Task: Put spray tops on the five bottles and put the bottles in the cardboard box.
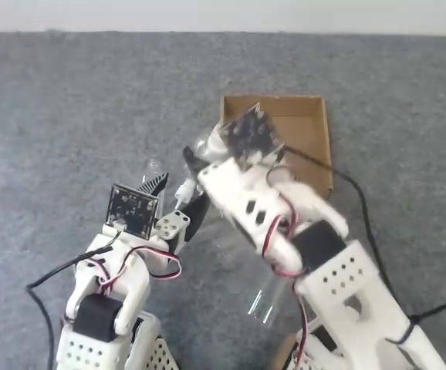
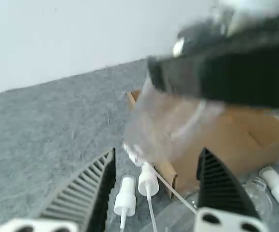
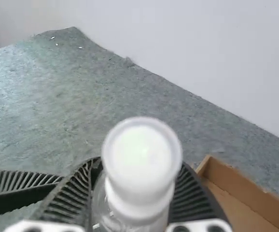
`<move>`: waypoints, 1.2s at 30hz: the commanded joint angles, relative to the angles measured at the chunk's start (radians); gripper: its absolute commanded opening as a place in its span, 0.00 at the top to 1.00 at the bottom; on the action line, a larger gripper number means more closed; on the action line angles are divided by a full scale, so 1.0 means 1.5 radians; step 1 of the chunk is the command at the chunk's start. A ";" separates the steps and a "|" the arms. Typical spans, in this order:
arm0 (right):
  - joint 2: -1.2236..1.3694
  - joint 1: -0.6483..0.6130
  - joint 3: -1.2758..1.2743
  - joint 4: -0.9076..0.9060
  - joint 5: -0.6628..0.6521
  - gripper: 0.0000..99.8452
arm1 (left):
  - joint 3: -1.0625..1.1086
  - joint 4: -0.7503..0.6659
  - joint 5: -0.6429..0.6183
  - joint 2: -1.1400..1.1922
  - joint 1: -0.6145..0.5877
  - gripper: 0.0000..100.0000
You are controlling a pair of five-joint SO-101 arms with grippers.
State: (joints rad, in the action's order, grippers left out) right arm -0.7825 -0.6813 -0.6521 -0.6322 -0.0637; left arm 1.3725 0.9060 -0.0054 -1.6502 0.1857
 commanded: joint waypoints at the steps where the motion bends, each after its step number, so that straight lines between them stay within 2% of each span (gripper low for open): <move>1: 0.075 0.092 0.131 0.012 -0.043 0.99 | -0.002 -0.014 -0.005 -0.010 -0.002 0.75; 5: 0.195 0.160 0.231 0.005 -0.044 0.99 | 0.001 -0.013 -0.008 -0.010 -0.008 0.77; 11: 0.393 0.175 0.361 -0.027 -0.044 0.99 | 0.030 -0.041 -0.009 -0.010 -0.008 1.00; 23: 0.646 0.224 0.546 -0.044 -0.044 0.99 | 0.037 -0.046 -0.009 -0.010 -0.006 0.99; 36: 0.825 0.219 0.650 -0.043 -0.038 0.99 | 0.037 -0.046 -0.009 -0.010 -0.003 0.99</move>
State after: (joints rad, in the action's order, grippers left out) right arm 0.4434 -0.3544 0.2348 -0.6951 -0.1128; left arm 1.4385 0.8646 -0.0054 -1.6517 0.1765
